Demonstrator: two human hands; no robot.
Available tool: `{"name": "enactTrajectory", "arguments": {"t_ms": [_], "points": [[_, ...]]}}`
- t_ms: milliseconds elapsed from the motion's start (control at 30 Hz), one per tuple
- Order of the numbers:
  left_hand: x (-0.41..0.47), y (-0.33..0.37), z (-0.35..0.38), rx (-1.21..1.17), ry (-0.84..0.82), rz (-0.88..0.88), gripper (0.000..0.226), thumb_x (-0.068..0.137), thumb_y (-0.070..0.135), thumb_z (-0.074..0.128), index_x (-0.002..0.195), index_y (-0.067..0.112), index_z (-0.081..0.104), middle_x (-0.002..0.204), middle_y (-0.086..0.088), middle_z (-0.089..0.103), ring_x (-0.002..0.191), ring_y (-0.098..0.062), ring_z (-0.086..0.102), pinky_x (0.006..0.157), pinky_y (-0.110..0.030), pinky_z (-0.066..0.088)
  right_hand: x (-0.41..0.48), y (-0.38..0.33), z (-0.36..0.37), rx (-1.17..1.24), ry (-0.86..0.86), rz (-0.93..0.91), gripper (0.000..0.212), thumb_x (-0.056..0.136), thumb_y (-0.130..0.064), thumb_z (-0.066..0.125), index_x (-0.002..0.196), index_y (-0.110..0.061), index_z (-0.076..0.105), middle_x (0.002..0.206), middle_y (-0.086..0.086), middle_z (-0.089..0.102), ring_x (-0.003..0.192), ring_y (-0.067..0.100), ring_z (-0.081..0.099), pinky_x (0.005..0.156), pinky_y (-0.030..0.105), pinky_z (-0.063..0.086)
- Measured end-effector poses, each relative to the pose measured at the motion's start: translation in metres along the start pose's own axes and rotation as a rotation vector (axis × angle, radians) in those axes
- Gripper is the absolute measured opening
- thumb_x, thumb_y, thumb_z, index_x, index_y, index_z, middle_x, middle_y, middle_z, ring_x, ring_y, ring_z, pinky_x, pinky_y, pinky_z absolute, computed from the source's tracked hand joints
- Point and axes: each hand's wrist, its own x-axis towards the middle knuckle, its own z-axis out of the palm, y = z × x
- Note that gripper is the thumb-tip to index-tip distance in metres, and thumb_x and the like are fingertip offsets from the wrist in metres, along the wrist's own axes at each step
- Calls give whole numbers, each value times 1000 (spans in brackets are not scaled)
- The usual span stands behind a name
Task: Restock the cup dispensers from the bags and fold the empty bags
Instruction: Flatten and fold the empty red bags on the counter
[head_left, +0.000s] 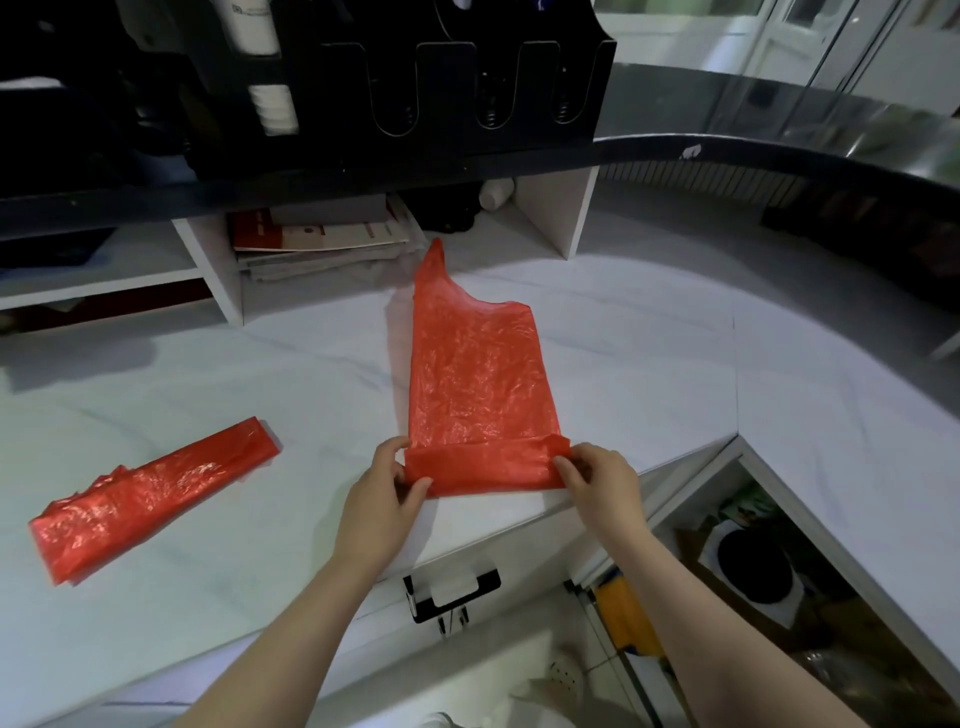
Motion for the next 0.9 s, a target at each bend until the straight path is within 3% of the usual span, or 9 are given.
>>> {"name": "enactTrajectory", "arguments": {"t_ms": [67, 167, 267, 333, 433, 600, 667, 767, 900], "points": [[0, 0, 4, -13, 17, -22, 55, 87, 21, 66, 134, 25, 38, 73, 9, 59, 69, -3, 56, 59, -17, 39, 2, -2, 3, 39, 10, 48, 14, 91, -33, 60, 102, -24, 63, 71, -14, 60, 66, 3, 57, 57, 22, 44], [0, 0, 6, 14, 19, -19, 58, 87, 23, 65, 137, 26, 36, 73, 8, 56, 70, -8, 55, 59, -23, 39, 0, -2, 8, 86, 34, 95, 34, 89, -32, 63, 121, -30, 50, 74, -9, 60, 68, 5, 58, 59, 23, 47], [0, 0, 4, 137, 1, 50, 53, 87, 22, 65, 136, 25, 44, 71, 10, 45, 72, -15, 46, 62, -27, 34, -3, -1, 11, 46, 20, 52, 37, 90, -30, 61, 125, -30, 49, 74, -11, 58, 76, 11, 57, 65, 32, 52], [-1, -2, 4, 206, 0, 108, 47, 89, 20, 64, 134, 21, 52, 76, 8, 44, 81, -16, 42, 70, -27, 34, -6, 2, 13, -10, 17, -3, 34, 91, -29, 58, 125, -31, 50, 77, -14, 56, 85, 15, 54, 69, 30, 46], [-3, -1, 6, 284, 0, 149, 39, 89, 17, 63, 129, 18, 59, 82, -1, 50, 90, -25, 48, 79, -31, 40, -9, 5, 15, -91, 53, -74, 38, 92, -26, 55, 129, -29, 49, 99, -9, 53, 96, 14, 45, 77, 25, 33], [-5, 3, 9, 376, 57, 228, 35, 82, 12, 71, 116, 11, 68, 95, -12, 57, 89, -33, 55, 80, -42, 49, -12, 8, 7, -128, 28, -191, 38, 94, -15, 55, 130, -29, 57, 140, 6, 38, 105, 19, 45, 90, 36, 47], [-5, 2, 9, 405, 39, 230, 37, 85, 24, 68, 119, 11, 65, 107, -12, 56, 98, -32, 54, 87, -43, 47, -13, 10, -1, -176, -41, -238, 37, 91, -32, 61, 127, -27, 60, 143, 7, 37, 104, 17, 41, 97, 36, 42], [-3, 1, 8, 469, -37, 243, 61, 85, 56, 44, 125, 13, 60, 124, -9, 53, 114, -29, 49, 95, -43, 42, -14, 16, -11, -321, -237, -304, 75, 76, -57, 67, 141, -29, 43, 151, -1, 22, 118, 17, 30, 103, 32, 28], [-2, -2, 6, 539, -115, 296, 82, 78, 72, 30, 133, 16, 52, 137, 0, 49, 129, -22, 41, 107, -40, 30, -13, 15, -13, -429, -219, -359, 73, 80, -39, 70, 144, -26, 37, 152, -3, 24, 128, 22, 27, 108, 32, 27]]}}
